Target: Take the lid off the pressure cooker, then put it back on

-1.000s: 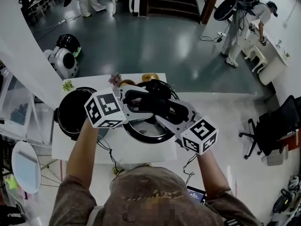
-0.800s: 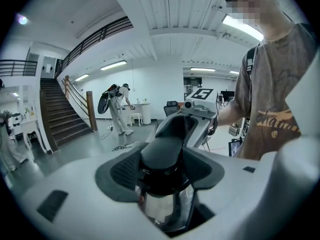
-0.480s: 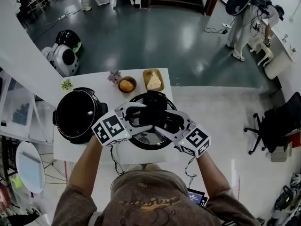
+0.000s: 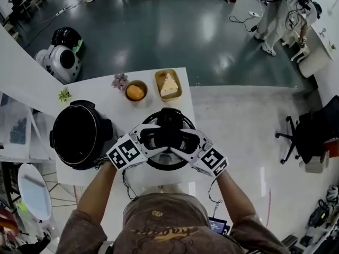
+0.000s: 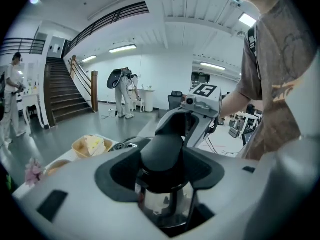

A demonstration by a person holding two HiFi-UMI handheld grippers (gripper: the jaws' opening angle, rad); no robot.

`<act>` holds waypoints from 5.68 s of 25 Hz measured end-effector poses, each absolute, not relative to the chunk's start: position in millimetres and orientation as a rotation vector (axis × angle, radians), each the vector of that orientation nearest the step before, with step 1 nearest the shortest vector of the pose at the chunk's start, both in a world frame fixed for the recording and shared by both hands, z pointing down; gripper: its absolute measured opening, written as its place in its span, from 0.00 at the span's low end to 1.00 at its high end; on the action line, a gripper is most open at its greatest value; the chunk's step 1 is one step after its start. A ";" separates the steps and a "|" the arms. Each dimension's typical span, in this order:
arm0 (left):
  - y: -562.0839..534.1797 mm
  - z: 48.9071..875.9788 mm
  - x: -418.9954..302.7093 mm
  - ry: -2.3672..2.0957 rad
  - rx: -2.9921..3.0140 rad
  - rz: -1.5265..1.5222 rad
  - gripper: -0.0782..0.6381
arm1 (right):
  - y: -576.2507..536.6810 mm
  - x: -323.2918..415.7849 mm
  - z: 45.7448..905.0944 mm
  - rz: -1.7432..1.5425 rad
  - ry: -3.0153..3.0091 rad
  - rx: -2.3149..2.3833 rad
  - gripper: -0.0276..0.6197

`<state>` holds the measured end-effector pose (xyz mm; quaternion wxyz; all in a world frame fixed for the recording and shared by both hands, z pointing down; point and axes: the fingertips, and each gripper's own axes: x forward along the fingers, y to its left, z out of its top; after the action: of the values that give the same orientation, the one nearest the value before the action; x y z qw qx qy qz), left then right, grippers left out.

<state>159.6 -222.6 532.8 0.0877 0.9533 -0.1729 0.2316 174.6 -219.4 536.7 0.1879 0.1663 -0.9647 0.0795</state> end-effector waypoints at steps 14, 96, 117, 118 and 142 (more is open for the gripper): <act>-237.8 596.2 152.4 -0.500 2.782 0.734 0.49 | -233.7 165.9 598.0 0.226 -2.642 0.440 0.43; -234.6 616.5 145.0 -0.625 2.772 0.662 0.52 | -234.0 178.7 611.3 0.352 -2.596 0.526 0.47; -233.1 617.8 152.8 -0.509 2.737 0.662 0.49 | -231.8 170.3 616.1 0.371 -2.605 0.412 0.44; -232.4 615.4 153.1 -0.507 2.730 0.657 0.49 | -231.2 170.4 613.5 0.369 -2.605 0.411 0.44; -215.6 444.4 155.8 -0.751 2.874 0.582 0.49 | -216.3 176.2 446.2 0.196 -2.711 0.354 0.44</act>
<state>155.8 -215.6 444.4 0.0570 0.9479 -0.2478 0.1920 176.2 -216.3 446.2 0.1989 0.1265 -0.9693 0.0702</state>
